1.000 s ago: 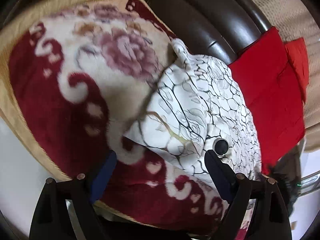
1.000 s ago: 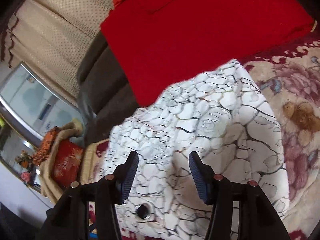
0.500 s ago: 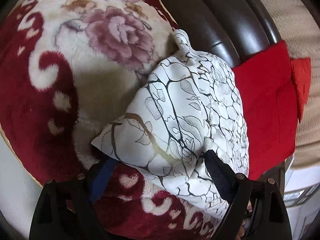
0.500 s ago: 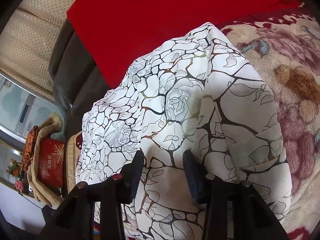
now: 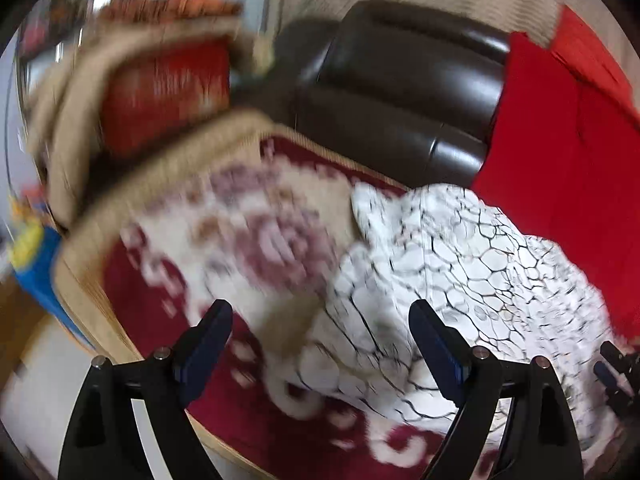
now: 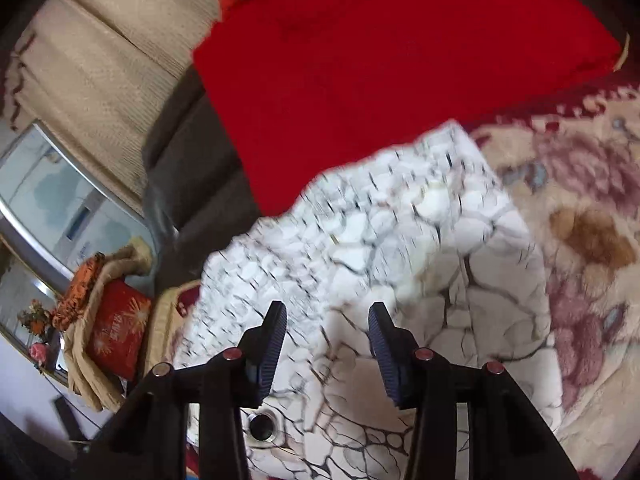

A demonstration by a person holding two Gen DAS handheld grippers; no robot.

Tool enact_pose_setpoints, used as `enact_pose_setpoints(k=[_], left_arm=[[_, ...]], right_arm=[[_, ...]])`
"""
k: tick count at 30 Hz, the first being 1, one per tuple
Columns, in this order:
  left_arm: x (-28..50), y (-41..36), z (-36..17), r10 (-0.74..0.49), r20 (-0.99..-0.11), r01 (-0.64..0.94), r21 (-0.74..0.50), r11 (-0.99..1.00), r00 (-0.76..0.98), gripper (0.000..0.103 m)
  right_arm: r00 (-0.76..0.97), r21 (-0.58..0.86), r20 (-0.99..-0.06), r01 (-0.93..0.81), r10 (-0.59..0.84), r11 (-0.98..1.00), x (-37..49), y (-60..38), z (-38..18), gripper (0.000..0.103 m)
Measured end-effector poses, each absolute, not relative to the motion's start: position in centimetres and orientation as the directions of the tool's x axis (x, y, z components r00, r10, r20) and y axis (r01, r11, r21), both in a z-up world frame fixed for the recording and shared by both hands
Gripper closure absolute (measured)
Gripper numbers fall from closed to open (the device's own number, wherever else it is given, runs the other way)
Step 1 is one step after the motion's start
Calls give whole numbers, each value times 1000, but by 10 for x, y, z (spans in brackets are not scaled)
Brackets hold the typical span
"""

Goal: Fold large clothes

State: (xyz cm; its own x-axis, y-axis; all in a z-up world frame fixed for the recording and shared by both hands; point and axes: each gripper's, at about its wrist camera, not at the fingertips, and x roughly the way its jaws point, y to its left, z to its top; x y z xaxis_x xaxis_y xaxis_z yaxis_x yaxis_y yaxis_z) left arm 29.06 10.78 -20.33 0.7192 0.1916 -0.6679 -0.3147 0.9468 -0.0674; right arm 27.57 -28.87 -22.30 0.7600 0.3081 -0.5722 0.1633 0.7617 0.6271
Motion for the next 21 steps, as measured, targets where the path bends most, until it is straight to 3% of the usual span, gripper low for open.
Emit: enact_pose_setpoints(k=[4, 13, 21], left_arm=[[291, 99, -185, 241, -611, -294, 13, 956, 754, 13], [310, 63, -170, 236, -555, -213, 106, 971, 798, 13], [352, 20, -180, 170, -581, -111, 136, 984, 796, 13]], right_arm=[[676, 596, -670, 241, 308, 766, 290, -289, -245, 57], [761, 601, -592, 196, 266, 775, 283, -283, -225, 56], [787, 624, -571, 234, 232, 745, 288, -307, -223, 56]])
